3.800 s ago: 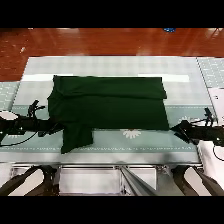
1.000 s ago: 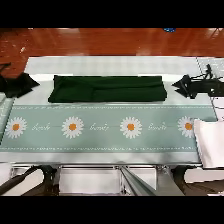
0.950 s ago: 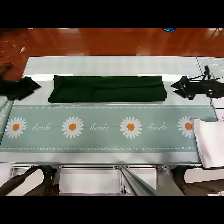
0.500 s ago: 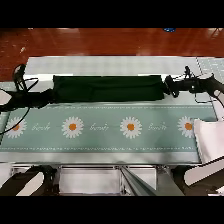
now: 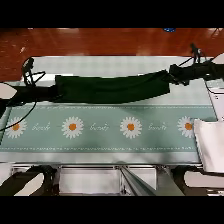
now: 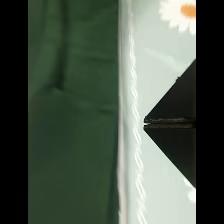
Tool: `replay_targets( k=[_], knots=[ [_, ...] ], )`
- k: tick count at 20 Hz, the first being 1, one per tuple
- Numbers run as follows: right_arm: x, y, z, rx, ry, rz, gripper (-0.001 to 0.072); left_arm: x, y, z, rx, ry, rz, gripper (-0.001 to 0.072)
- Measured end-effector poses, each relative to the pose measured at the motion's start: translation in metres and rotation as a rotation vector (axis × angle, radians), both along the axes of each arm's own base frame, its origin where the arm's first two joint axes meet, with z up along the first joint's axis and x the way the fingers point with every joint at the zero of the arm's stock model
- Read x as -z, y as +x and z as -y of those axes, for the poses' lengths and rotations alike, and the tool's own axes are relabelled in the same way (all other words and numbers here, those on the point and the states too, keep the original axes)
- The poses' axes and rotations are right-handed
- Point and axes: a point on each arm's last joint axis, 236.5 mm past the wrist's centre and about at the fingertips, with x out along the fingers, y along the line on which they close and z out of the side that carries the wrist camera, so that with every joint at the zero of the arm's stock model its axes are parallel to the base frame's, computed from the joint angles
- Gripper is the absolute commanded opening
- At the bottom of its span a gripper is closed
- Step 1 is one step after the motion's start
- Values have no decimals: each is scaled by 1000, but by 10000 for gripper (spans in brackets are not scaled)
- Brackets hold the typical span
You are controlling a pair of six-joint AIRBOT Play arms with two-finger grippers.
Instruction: Fold the shirts.
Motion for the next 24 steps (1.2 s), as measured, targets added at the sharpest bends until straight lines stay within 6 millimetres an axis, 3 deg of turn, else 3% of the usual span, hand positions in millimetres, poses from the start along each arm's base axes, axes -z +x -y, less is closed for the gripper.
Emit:
replay_targets(
  k=[3, 7, 11, 16, 20, 22, 24],
  knots=[
    [-34, -51, 2, -16, -77, 46, 23, -3, 7, 41, 108, -21, -10, 17],
    [-71, -116, -5, -4, -114, 121, 23, 9, 8, 122, 291, -38, -65, 17],
    [-108, -164, -14, 27, -114, 214, 23, 33, -16, 218, 495, -65, -153, 17],
    [-137, -197, -28, 44, -74, 286, 23, 62, -66, 325, 690, -119, -253, 17],
    [-146, -205, -35, 44, -41, 306, 23, 77, -113, 373, 822, -130, -329, 17],
    [-148, -206, -37, 43, -32, 311, 23, 78, -128, 379, 872, -134, -369, 16],
    [-149, -206, -38, 42, -26, 311, 23, 73, -117, 372, 867, -140, -377, 16]
  ],
)
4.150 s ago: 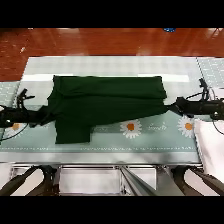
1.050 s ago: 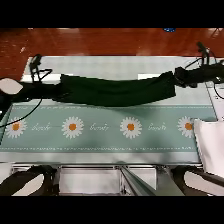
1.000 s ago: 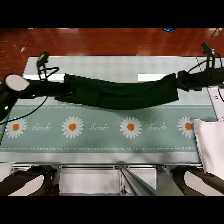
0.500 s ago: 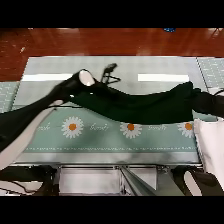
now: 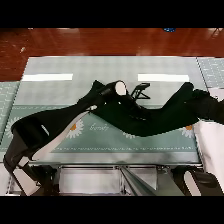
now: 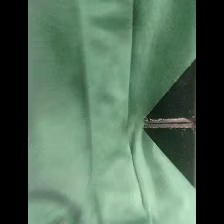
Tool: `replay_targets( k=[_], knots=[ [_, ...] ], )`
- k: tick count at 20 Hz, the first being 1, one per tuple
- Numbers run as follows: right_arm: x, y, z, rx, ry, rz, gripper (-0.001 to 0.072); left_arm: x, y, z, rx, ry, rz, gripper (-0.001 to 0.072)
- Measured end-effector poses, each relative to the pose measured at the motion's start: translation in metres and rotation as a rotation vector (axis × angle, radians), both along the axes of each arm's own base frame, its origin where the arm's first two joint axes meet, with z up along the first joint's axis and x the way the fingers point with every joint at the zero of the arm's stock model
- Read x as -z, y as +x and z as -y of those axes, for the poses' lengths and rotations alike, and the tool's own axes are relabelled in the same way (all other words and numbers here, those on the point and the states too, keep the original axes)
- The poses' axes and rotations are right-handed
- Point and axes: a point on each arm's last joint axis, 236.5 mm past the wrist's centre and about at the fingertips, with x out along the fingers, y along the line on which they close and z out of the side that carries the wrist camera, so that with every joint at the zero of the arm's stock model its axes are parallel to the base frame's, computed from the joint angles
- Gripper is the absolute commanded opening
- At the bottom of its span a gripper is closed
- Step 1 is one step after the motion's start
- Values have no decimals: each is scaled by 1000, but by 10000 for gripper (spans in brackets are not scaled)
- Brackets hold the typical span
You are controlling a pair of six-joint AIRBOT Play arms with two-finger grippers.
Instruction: Fold the shirts.
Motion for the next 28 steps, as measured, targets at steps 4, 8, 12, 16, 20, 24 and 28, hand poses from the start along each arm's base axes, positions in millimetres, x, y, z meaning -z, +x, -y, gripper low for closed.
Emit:
replay_targets(
  k=[4, 8, 12, 16, 20, 24, 28],
  knots=[
    [-1, 10, -15, -47, 69, -13, 23, -27, 57, -62, -81, 14, -10, 17],
    [3, 36, -64, -189, 180, -29, 23, -81, 114, -172, -271, 31, 72, 17],
    [27, 84, -136, -318, 221, -79, 23, -130, 120, -291, -514, 53, 226, 17],
    [70, 135, -212, -402, 228, -154, 23, -138, 77, -359, -692, 78, 321, 17],
    [120, 164, -281, -462, 264, -240, 50, -113, 35, -371, -768, 77, 320, 17],
    [168, 161, -324, -498, 286, -332, 410, -84, 20, -373, -817, 76, 282, 17],
    [153, 178, -304, -476, 320, -334, 409, -74, 24, -378, -860, 77, 286, 17]
  ],
)
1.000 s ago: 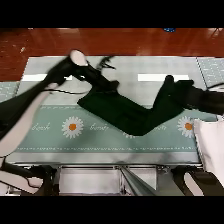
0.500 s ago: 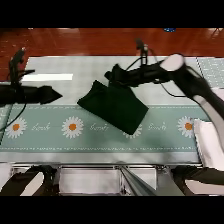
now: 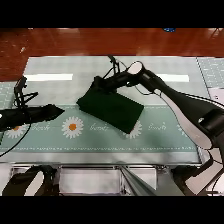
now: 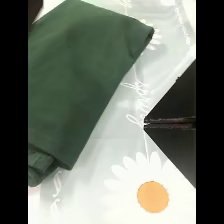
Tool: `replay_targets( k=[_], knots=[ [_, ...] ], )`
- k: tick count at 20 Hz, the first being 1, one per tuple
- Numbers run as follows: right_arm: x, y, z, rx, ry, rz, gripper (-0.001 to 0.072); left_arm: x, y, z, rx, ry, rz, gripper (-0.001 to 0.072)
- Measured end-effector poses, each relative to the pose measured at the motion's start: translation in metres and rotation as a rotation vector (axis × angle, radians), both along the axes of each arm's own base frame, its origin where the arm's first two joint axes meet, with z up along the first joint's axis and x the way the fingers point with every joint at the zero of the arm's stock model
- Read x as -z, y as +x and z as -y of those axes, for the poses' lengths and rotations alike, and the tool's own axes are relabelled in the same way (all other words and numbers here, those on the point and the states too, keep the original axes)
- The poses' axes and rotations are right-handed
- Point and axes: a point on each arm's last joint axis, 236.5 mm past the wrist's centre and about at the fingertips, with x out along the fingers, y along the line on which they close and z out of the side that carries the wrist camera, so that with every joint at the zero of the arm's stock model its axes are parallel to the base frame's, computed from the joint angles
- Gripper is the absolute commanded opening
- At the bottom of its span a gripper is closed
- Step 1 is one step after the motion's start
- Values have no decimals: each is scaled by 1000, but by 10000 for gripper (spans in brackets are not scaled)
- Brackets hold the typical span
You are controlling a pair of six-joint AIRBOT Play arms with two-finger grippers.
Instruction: Fold the shirts.
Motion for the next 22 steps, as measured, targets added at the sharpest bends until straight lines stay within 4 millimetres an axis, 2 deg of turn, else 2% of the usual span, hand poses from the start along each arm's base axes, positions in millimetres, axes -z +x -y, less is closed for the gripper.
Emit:
replay_targets(
  k=[1, 3, 5, 7, 8, 9, 11, 13, 15, 17, 19, 22],
  knots=[
    [-19, 7, 16, 10, 14, 15, 408, 1, 1, -1, -7, 2, 4, 17],
    [-58, 18, 66, 33, -16, 82, 408, 2, 2, -2, -13, 1, 5, 17],
    [-88, 12, 121, 59, -131, 153, 408, 2, 4, -3, -23, 3, 12, 17],
    [-88, -11, 185, 121, -343, 173, 409, 3, 4, -3, -24, 2, 11, 17],
    [-83, -25, 215, 182, -434, 169, 409, 3, 4, -3, -24, 3, 11, 17],
    [-70, -43, 243, 242, -518, 143, 409, 3, 4, -3, -25, 3, 11, 17],
    [-38, -76, 273, 362, -572, 84, 409, 3, 4, -4, -25, 3, 13, 17],
    [3, -102, 280, 462, -540, 8, 409, 3, 5, -4, -27, 3, 15, 17],
    [41, -119, 269, 538, -454, -69, 409, 3, 5, -4, -27, 3, 15, 17],
    [69, -127, 255, 579, -391, -128, 409, 3, 5, -4, -28, 3, 15, 17],
    [93, -131, 237, 583, -357, -178, 409, 4, 5, -4, -27, 3, 12, 17],
    [115, -128, 207, 558, -316, -226, 408, 5, 5, -4, -28, 2, 9, 17]
  ],
)
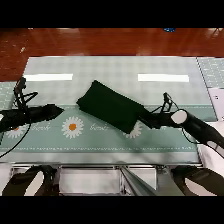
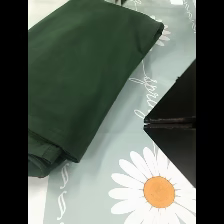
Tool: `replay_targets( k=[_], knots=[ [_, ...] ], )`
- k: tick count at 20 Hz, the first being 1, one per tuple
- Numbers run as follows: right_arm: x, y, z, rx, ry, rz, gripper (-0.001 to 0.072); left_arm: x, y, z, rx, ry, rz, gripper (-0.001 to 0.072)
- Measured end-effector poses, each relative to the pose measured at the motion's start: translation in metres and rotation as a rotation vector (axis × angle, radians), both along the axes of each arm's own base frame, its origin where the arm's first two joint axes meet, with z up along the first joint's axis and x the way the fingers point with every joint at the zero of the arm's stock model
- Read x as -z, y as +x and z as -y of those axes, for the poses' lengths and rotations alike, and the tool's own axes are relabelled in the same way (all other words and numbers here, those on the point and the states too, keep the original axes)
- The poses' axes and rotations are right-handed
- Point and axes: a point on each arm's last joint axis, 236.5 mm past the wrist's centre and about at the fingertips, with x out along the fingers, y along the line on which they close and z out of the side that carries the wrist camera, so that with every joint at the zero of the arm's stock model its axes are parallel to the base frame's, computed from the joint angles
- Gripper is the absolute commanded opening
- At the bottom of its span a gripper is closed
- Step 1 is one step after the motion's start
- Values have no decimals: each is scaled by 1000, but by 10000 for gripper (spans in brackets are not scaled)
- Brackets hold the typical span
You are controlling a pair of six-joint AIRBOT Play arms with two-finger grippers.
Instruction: Fold the shirts.
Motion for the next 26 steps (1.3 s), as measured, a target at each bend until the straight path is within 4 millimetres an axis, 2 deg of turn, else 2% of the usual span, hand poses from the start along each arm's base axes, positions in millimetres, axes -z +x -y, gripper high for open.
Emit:
replay_targets(
  k=[2, 3, 4, 6, 10, 12, 15, 19, 22, 26],
  knots=[
    [5, 11, -21, -6, 46, -12, 394, 0, 0, 0, -2, -2, -4, 17],
    [8, 16, -28, -22, 57, -16, 308, 1, 0, 0, -2, -2, -4, 17],
    [9, 20, -35, -50, 64, -21, 181, 1, 0, 0, -2, -2, -5, 17],
    [5, 29, -46, -109, 73, -13, 24, 1, 0, 0, -3, -3, -6, 17],
    [-23, 56, -65, -171, 106, 69, 23, 1, 0, 0, -4, -3, -6, 18],
    [-44, 71, -74, -200, 124, 123, 22, 1, 2, -1, -9, -1, 0, 17],
    [-93, 101, -84, -243, 163, 228, 22, 0, 3, -2, -13, 0, 4, 17],
    [-187, 144, -77, -287, 192, 398, 22, 0, 4, -2, -15, 0, 5, 18],
    [-257, 164, -47, -278, 147, 501, 22, 1, 2, -1, -17, -8, -7, 17],
    [-321, 166, 25, -205, 36, 560, 22, 1, 0, 0, -17, -12, -15, 17]
  ],
)
